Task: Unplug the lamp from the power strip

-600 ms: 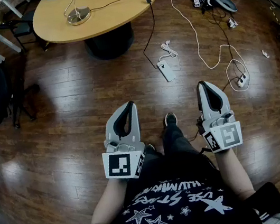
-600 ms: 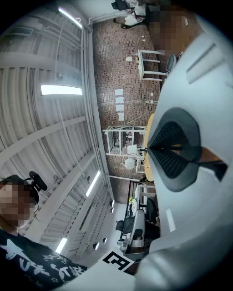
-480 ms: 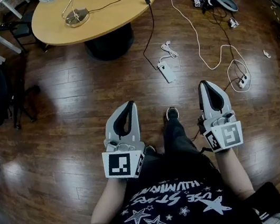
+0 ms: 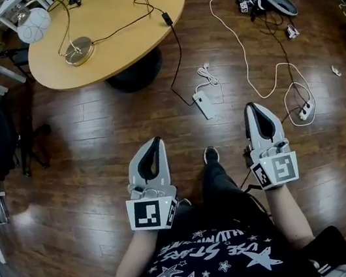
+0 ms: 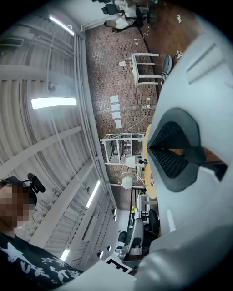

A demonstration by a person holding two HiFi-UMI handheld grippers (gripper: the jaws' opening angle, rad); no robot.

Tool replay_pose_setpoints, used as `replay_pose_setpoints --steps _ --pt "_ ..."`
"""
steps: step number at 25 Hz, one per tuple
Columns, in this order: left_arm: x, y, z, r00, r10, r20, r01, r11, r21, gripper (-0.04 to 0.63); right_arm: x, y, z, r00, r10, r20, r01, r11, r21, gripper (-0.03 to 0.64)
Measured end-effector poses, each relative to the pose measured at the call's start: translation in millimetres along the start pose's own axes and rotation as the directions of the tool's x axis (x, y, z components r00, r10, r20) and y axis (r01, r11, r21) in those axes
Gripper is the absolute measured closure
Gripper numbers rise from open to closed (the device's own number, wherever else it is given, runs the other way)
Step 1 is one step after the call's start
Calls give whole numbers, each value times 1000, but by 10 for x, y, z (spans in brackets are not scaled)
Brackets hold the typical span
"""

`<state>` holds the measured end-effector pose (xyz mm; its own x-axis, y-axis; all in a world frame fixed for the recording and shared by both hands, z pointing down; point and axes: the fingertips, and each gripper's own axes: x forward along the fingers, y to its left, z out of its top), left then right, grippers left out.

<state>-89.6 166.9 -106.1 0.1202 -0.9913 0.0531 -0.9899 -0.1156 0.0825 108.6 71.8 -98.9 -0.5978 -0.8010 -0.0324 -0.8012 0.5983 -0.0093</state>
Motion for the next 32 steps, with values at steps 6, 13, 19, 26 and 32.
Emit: replay_pose_setpoints --steps 6,13,19,26,32 --pt "792 -127 -80 999 24 -47 -24 1000 20 591 407 -626 -177 999 23 -38 -23 1000 11 608" --pt "1503 -259 -60 998 38 -48 -36 998 46 591 821 -1218 -355 996 44 -74 -42 999 17 607" --pt "1825 -266 -277 996 -25 -88 28 999 29 591 973 -1320 -478 995 -5 -103 7 1000 20 608" --pt "2087 -145 -784 990 -57 -127 59 998 15 591 868 -1328 -862 987 -49 -150 48 999 -12 607" --pt "2118 17 -1505 983 -71 -172 67 997 -29 591 856 -1236 -1372 979 -61 -193 49 997 -65 608"
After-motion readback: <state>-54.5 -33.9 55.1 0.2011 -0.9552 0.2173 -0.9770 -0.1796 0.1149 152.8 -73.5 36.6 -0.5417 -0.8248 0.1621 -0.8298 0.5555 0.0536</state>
